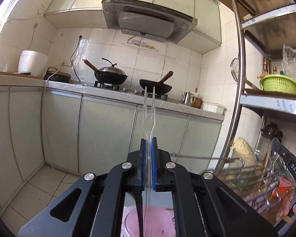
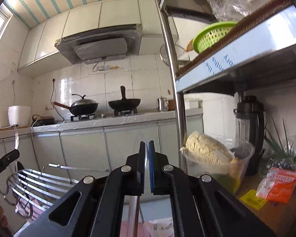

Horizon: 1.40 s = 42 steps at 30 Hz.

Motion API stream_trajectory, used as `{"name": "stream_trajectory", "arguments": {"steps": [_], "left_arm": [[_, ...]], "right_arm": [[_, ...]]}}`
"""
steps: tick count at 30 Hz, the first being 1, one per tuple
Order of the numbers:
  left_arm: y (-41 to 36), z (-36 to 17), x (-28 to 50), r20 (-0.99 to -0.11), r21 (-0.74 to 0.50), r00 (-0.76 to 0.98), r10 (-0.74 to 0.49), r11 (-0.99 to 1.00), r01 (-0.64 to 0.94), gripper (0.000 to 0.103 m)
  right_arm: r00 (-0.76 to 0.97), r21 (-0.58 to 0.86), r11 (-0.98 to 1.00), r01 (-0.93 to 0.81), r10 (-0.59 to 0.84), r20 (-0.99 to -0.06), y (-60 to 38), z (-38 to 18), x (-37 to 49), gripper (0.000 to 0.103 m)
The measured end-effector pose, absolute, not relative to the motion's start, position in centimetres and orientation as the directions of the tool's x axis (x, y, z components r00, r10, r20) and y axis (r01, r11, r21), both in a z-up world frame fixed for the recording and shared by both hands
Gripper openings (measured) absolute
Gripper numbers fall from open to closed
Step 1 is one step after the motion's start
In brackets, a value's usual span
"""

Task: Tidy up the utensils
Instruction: 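Lower the clear fork into the pink cup with left tool while right inserts the clear spoon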

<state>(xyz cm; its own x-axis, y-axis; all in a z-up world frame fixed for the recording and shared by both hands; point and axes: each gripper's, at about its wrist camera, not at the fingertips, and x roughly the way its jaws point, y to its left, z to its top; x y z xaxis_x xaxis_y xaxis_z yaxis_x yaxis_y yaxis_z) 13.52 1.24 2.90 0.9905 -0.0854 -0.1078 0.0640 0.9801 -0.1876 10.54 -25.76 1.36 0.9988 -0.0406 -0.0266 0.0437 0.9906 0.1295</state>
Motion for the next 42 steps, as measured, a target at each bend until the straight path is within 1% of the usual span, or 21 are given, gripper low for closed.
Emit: {"name": "stream_trajectory", "arguments": {"steps": [3,7,12,14,23,25,27,28,29,30,33,37,40,42], "left_arm": [[1.7,1.8,12.6,-0.136,-0.207,0.986,-0.093,0.976,0.063,0.004],[2.5,0.6,11.7,-0.184,-0.243,0.978,-0.100,0.969,0.053,0.004],[3.6,-0.9,12.4,-0.275,-0.306,0.955,-0.114,0.952,0.026,0.004],[3.9,-1.4,12.9,-0.306,-0.335,0.941,-0.143,0.941,0.034,0.004],[3.8,-1.8,13.0,-0.353,-0.345,0.923,-0.156,0.938,0.027,0.004],[3.8,-1.7,13.1,-0.366,-0.342,0.916,-0.164,0.939,0.032,0.007],[3.8,-1.4,13.2,-0.384,-0.333,0.907,-0.173,0.942,0.039,0.024],[3.8,-1.2,13.1,-0.385,-0.333,0.906,-0.175,0.942,0.040,0.029],[3.9,-0.9,12.9,-0.382,-0.333,0.907,-0.176,0.942,0.042,0.035],[3.9,-0.8,12.7,-0.380,-0.332,0.908,-0.178,0.942,0.046,0.037],[4.3,-0.2,12.1,-0.384,-0.332,0.906,-0.180,0.942,0.047,0.038],[5.1,0.7,10.8,-0.377,-0.343,0.910,-0.172,0.939,0.035,0.038],[5.3,1.0,9.4,-0.386,-0.326,0.908,-0.163,0.945,0.031,0.039],[5.2,0.7,8.4,-0.415,-0.317,0.892,-0.180,0.947,0.044,0.038]], "right_arm": [[0.998,0.147,0.989,0.033,-0.024,-0.063,-25.9,0.6,9.5,0.003],[0.991,0.192,0.981,0.031,-0.004,-0.136,-26.6,-0.4,8.9,0.003],[0.971,0.247,0.969,0.026,0.033,-0.235,-27.2,-1.8,9.6,0.003],[0.961,0.268,0.963,0.023,0.053,-0.270,-27.4,-2.4,10.1,0.003],[0.943,0.285,0.959,-0.002,0.096,-0.319,-27.0,-3.3,10.2,0.004],[0.937,0.290,0.957,-0.005,0.106,-0.334,-27.0,-3.2,10.2,0.005],[0.929,0.289,0.957,-0.005,0.111,-0.352,-27.1,-3.2,10.3,0.009],[0.928,0.295,0.955,-0.007,0.116,-0.355,-27.2,-3.1,10.2,0.011],[0.927,0.306,0.952,-0.010,0.123,-0.354,-27.4,-3.0,10.0,0.017],[0.927,0.318,0.948,-0.012,0.129,-0.351,-27.6,-2.9,9.8,0.022],[0.932,0.336,0.942,-0.006,0.127,-0.339,-28.1,-2.4,9.1,0.028],[0.925,0.367,0.930,-0.012,0.149,-0.349,-28.8,-2.0,7.7,0.029],[0.911,0.340,0.940,-0.024,0.161,-0.380,-28.3,-2.3,6.4,0.029],[0.893,0.312,0.950,-0.030,0.165,-0.419,-27.7,-3.0,5.6,0.029]]}}
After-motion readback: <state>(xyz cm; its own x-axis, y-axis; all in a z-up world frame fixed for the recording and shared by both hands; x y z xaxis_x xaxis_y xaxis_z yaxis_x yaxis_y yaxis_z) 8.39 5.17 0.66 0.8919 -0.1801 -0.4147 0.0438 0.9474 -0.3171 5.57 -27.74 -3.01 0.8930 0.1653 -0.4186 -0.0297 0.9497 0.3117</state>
